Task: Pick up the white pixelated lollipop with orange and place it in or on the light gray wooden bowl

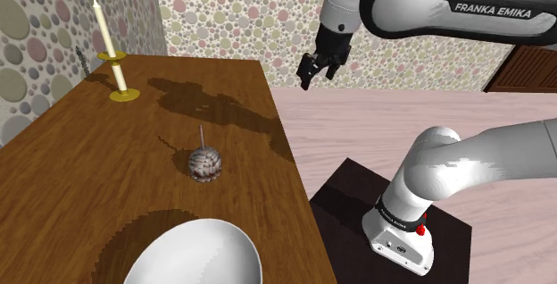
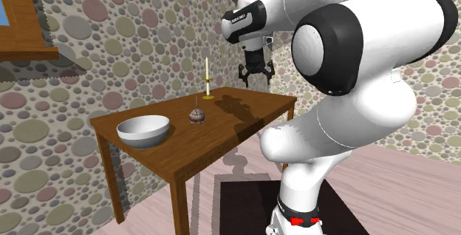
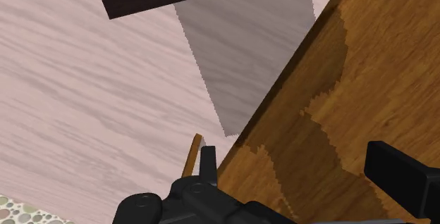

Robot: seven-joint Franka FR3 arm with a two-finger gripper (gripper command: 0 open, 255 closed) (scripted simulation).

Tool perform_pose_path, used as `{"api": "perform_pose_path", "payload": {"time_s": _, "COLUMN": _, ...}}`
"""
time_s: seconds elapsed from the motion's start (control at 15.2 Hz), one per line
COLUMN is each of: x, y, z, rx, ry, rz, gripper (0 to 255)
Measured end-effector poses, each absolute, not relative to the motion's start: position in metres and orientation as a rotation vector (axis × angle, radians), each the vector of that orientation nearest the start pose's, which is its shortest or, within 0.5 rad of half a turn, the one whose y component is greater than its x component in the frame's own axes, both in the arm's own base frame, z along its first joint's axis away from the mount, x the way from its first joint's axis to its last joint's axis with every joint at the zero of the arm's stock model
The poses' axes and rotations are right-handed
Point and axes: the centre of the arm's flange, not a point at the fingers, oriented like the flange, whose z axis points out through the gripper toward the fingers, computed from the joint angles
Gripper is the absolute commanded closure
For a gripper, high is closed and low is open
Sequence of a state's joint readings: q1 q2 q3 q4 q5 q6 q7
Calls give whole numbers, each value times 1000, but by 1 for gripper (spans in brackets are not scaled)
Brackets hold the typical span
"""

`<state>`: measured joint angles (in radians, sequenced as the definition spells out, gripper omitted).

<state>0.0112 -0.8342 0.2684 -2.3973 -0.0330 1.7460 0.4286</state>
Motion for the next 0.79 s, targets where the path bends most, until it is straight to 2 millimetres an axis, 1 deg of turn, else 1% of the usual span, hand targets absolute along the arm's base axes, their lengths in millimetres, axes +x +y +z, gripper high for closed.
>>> {"api": "perform_pose_path", "payload": {"time_s": 0.13, "x": 301, "y": 137, "z": 587, "rx": -3284, "ry": 389, "rz": -403, "gripper": 0}}
{"api": "perform_pose_path", "payload": {"time_s": 0.4, "x": 300, "y": 192, "z": 567, "rx": -3310, "ry": 464, "rz": -460, "gripper": 0}}
{"api": "perform_pose_path", "payload": {"time_s": 0.53, "x": 301, "y": 221, "z": 562, "rx": -3322, "ry": 503, "rz": -490, "gripper": 0}}
{"api": "perform_pose_path", "payload": {"time_s": 0.59, "x": 302, "y": 240, "z": 555, "rx": -3328, "ry": 519, "rz": -504, "gripper": 0}}
{"api": "perform_pose_path", "payload": {"time_s": 0.79, "x": 303, "y": 280, "z": 538, "rx": -3344, "ry": 578, "rz": -548, "gripper": 0}}
